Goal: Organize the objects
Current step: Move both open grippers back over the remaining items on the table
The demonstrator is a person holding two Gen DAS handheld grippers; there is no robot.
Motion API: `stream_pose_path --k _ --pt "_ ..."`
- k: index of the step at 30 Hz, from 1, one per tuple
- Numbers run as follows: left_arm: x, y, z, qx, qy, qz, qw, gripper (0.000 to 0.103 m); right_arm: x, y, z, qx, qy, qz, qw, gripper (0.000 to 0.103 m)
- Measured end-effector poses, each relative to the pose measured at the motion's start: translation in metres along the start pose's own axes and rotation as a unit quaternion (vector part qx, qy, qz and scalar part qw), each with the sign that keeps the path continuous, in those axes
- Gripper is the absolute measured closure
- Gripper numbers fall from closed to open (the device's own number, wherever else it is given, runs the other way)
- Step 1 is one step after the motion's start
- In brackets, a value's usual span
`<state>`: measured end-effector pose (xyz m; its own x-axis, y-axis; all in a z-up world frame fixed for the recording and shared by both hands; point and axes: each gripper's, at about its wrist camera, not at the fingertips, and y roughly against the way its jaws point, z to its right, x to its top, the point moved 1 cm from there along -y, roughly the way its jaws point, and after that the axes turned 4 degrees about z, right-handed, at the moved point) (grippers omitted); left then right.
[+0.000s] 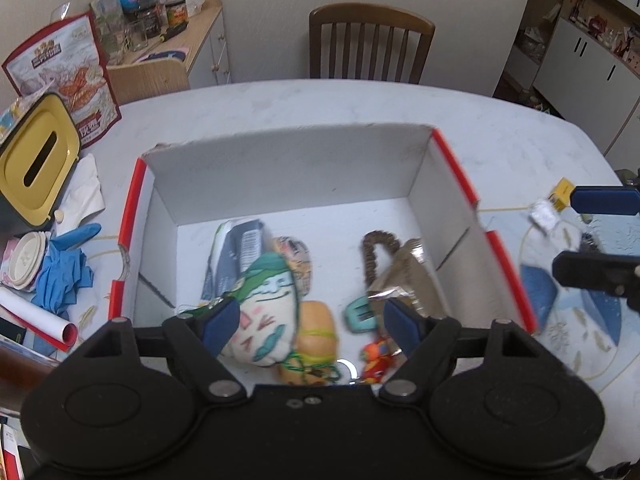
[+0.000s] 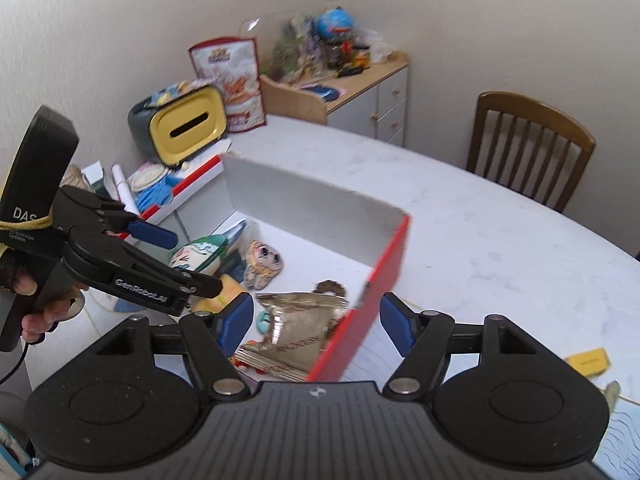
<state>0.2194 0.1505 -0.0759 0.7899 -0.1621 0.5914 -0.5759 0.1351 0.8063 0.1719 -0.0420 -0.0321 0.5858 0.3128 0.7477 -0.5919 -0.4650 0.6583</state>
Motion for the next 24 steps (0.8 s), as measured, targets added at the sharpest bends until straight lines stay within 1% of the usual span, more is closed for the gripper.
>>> stream_pose_path --k 6,11,14,19,21,24 --pt "0.004 0.017 0.024 -0.008 -0.003 0.022 0.9997 0.02 -0.014 0.035 0.034 -0.015 -0.016 0.014 1.0 0.031" --pt "0.008 0.026 0.048 -0.014 -0.005 0.033 0.9994 0.017 -0.034 0.065 0.067 -0.04 -0.029 0.024 0.998 0.03" --pt "0.01 0.026 0.064 -0.02 -0.006 0.035 0.9992 0.015 -0.048 0.079 0.087 -0.056 -0.041 0.021 0.997 0.029" --pt "0.012 0.023 0.096 -0.031 -0.013 0.04 0.9986 0.007 -0.072 0.094 0.116 -0.074 -0.062 0.012 0.995 0.029" --pt "0.015 0.021 0.109 -0.035 -0.018 0.043 0.9983 0.002 -0.082 0.099 0.126 -0.083 -0.066 0.011 0.994 0.029" --pt "0.019 0.016 0.13 -0.041 -0.026 0.048 0.9977 0.001 -0.095 0.104 0.141 -0.091 -0.074 0.006 0.993 0.028"
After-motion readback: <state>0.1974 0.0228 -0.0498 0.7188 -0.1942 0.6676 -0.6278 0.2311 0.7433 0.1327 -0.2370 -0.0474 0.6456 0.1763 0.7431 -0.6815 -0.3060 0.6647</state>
